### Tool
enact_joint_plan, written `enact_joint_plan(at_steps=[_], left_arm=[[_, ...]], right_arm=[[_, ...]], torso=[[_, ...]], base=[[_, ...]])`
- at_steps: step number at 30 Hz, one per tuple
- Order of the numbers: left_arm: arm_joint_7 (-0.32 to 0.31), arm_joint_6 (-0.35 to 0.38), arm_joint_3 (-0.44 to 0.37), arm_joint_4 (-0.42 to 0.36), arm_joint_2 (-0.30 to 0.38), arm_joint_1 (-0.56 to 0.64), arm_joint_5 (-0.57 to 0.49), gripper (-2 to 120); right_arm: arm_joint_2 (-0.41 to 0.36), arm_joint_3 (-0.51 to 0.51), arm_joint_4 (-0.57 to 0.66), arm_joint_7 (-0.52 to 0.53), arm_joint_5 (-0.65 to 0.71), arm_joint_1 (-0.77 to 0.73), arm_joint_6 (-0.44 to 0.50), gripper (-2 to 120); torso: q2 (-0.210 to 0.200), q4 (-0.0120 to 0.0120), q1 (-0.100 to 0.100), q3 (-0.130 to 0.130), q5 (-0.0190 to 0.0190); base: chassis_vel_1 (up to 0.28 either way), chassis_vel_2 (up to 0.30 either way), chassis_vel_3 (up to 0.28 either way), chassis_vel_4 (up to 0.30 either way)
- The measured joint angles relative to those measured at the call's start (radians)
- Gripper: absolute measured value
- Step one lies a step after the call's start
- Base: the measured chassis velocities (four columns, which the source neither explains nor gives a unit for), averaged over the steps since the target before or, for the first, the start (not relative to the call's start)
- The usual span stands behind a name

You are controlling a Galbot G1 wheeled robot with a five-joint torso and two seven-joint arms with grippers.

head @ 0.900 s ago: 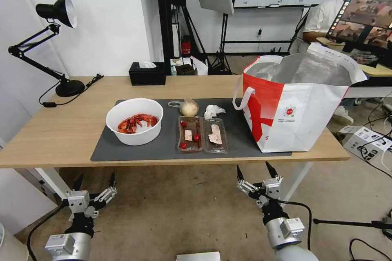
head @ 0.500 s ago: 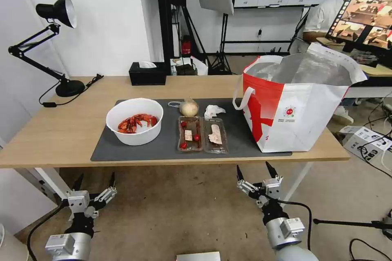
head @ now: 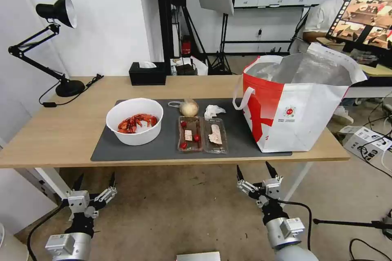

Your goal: Pick up the trash from the table and place it into the takeout bag.

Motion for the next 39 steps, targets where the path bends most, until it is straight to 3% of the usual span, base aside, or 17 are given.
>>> enact_joint_plan(at_steps=[8, 15, 20, 23, 26, 31, 39], left_arm=[[-0.004, 0.032, -0.001, -0.023, -0.010, -0.001, -0.001, 100], [-0.027, 0.246, -0.015, -0.182, -0.078, -0.012, -0.016, 100], [-0.039, 0.351, -0.022, -0.259, -0.111, -0.017, -0.023, 100], [-0.052, 0.468, -0.030, -0.345, -0.147, -0.023, -0.031, 100], [-0.048, 0.519, -0.030, -0.374, -0.176, -0.033, -0.035, 100], [-0.034, 0.535, -0.020, -0.372, -0.191, -0.036, -0.037, 100], [-0.029, 0.538, -0.010, -0.360, -0.194, -0.035, -0.041, 100]], right_arm=[[-0.001, 0.008, 0.004, -0.005, 0.003, 0.000, -0.014, 100], [-0.020, 0.114, 0.085, -0.082, 0.057, 0.019, -0.208, 100], [-0.030, 0.170, 0.127, -0.123, 0.085, 0.028, -0.310, 100], [-0.041, 0.231, 0.175, -0.169, 0.117, 0.039, -0.425, 100], [-0.047, 0.270, 0.205, -0.198, 0.137, 0.046, -0.497, 100], [-0.053, 0.303, 0.219, -0.239, 0.181, 0.078, -0.595, 100], [-0.043, 0.285, 0.201, -0.240, 0.188, 0.086, -0.600, 100]], torso=[[0.000, 0.0000, 0.000, 0.000, 0.0000], [0.000, 0.0000, 0.000, 0.000, 0.0001], [0.000, 0.0000, 0.000, 0.000, 0.0002], [0.000, 0.0000, 0.000, 0.000, 0.0002], [0.000, 0.0000, 0.000, 0.000, 0.0004], [0.000, 0.0001, 0.000, 0.000, 0.0002], [0.000, 0.0000, 0.000, 0.000, 0.0001]], base=[[0.000, 0.000, 0.000, 0.000], [0.000, 0.000, 0.000, 0.000], [0.000, 0.000, 0.000, 0.000], [0.000, 0.000, 0.000, 0.000], [0.000, 0.000, 0.000, 0.000], [0.000, 0.000, 0.000, 0.000], [0.000, 0.000, 0.000, 0.000]])
